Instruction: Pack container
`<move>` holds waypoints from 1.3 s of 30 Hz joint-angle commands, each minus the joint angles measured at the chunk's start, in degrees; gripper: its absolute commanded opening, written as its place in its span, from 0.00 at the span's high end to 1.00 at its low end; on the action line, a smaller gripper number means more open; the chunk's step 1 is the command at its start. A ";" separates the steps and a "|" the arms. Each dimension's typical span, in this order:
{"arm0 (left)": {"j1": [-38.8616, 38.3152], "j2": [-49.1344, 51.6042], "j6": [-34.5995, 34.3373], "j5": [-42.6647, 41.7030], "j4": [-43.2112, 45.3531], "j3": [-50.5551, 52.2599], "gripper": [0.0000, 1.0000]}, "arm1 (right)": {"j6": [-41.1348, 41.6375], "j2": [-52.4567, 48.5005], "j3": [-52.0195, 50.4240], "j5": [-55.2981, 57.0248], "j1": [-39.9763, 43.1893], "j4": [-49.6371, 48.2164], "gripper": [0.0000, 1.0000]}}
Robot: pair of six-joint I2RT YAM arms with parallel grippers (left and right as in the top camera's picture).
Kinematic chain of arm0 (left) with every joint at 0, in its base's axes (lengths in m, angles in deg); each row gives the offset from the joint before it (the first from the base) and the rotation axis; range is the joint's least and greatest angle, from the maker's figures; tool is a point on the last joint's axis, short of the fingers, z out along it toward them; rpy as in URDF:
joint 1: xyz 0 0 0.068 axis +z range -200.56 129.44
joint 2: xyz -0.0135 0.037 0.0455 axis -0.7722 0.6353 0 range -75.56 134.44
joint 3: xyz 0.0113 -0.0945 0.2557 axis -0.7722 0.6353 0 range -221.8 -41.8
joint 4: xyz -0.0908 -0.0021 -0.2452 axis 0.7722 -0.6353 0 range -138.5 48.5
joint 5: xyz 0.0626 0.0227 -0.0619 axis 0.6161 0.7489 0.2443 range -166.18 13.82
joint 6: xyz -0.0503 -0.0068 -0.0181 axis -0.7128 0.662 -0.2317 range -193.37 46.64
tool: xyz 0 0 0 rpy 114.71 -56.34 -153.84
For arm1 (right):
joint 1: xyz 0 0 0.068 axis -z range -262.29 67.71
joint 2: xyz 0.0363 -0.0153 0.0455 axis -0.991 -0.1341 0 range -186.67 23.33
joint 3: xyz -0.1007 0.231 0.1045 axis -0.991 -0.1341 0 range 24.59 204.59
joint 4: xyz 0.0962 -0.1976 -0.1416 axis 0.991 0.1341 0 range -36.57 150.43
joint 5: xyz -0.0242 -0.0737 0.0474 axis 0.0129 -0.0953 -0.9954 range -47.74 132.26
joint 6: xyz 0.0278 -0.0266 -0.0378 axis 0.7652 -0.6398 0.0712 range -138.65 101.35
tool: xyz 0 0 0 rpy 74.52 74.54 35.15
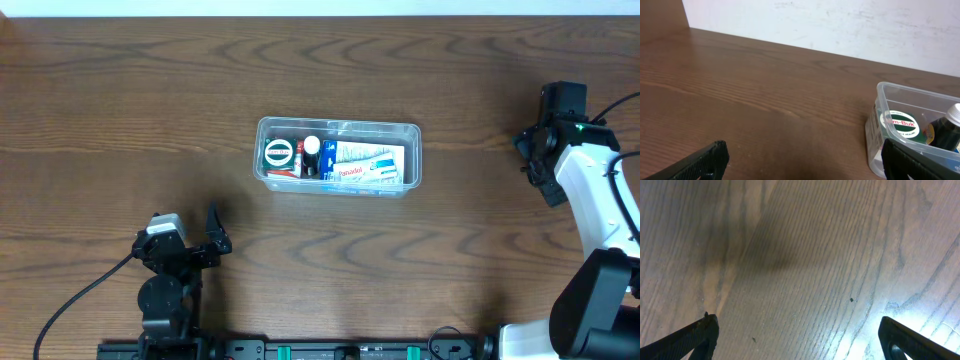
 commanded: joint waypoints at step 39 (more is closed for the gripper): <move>0.31 -0.28 0.72 -0.96 -2.45 0.79 0.02 | -54.55 65.31 -44.41 -25.07 -12.28 -34.23 0.01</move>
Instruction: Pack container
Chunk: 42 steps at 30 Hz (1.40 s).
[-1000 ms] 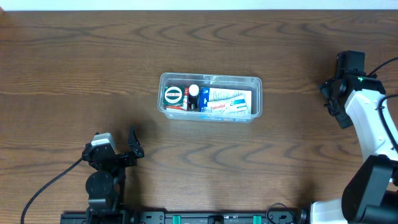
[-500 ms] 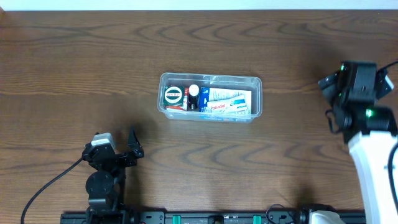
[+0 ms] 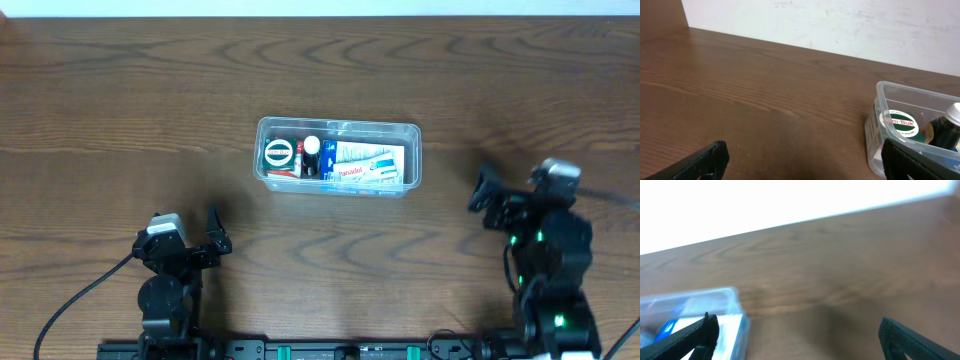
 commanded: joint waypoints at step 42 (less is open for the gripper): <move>0.28 -0.28 0.72 -0.76 -2.23 0.83 0.02 | -10.51 32.20 -25.66 -3.61 -0.50 -8.70 0.01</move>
